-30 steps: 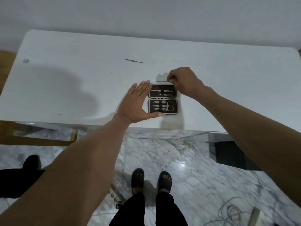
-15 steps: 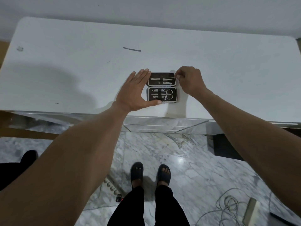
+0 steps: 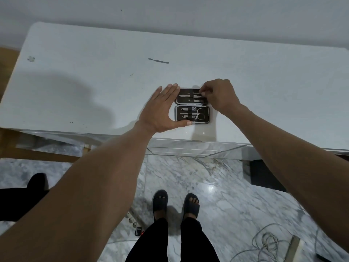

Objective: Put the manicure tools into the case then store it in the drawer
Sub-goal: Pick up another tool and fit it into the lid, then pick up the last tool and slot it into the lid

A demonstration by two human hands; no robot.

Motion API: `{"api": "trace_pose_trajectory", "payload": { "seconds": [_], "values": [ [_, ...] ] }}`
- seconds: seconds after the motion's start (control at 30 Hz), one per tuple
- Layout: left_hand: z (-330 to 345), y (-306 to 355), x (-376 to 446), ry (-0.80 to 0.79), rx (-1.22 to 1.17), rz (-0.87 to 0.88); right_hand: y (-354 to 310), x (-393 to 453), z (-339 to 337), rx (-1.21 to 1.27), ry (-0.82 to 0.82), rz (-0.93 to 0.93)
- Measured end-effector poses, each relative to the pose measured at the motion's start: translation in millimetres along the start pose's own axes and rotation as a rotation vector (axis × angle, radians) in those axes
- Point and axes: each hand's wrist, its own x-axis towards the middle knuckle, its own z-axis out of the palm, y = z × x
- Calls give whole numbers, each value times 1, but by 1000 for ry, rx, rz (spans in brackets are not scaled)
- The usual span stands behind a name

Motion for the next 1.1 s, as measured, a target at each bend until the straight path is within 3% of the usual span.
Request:
{"api": "trace_pose_trajectory", "payload": {
  "seconds": [0.33, 0.7, 1.1],
  "values": [
    [1, 0, 0, 15, -1, 12, -12, 7, -1, -247, -22, -105],
    [1, 0, 0, 27, 2, 15, -16, 14, -9, -153, -107, -85],
    [1, -1, 1, 25, -10, 25, -54, 82, 8, 6, 48, -116]
  ]
}}
